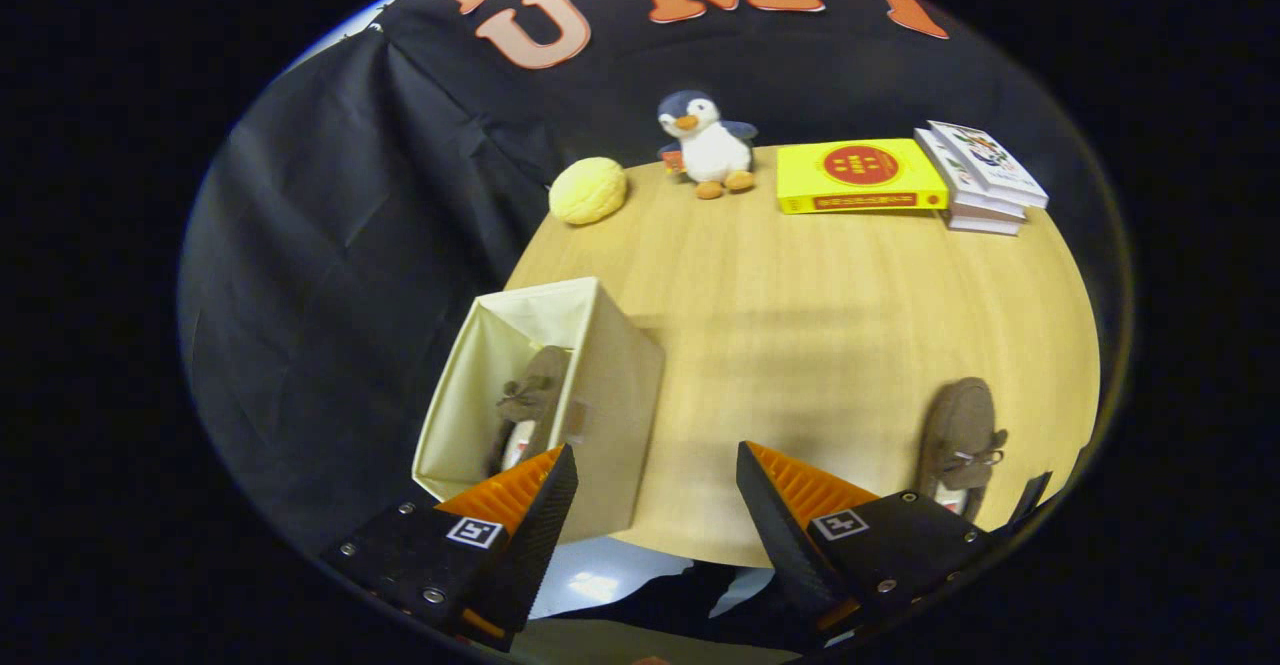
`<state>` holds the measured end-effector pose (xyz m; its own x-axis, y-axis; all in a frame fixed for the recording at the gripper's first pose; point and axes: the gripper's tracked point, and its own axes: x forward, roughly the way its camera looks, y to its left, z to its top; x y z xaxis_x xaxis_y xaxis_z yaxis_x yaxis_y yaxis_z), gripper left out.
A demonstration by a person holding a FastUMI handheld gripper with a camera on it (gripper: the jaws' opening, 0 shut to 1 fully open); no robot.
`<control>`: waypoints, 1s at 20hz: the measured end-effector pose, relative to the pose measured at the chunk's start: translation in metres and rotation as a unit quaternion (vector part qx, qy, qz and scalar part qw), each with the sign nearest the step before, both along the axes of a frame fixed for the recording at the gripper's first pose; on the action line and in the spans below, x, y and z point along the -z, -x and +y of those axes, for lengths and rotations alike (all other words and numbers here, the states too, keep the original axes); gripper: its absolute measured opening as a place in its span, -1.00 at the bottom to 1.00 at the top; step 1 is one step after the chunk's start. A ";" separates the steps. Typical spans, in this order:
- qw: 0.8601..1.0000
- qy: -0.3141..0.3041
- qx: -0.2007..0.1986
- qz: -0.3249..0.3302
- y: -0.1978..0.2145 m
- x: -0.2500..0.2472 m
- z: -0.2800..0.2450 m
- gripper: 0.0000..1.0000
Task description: Open the storage box then place both shoes into the box .Put the left shoe in first, then the right shoe, with the right side of both shoes facing outward in a uniform manner.
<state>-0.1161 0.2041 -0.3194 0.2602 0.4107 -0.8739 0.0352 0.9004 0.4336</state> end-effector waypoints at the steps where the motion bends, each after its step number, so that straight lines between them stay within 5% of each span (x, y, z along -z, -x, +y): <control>1: 1.000 0.006 0.010 0.007 0.009 0.002 -0.017 0.93; 6: 0.997 0.042 0.053 0.040 0.043 0.023 -0.097 0.94; 17: 0.989 0.121 0.063 0.064 0.108 0.085 -0.215 0.92; 20: 0.989 0.130 0.048 0.055 0.109 0.112 -0.222 0.70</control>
<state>-0.2247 -0.0179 -0.4312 0.1849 0.1465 -0.9718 0.1598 0.9712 0.1768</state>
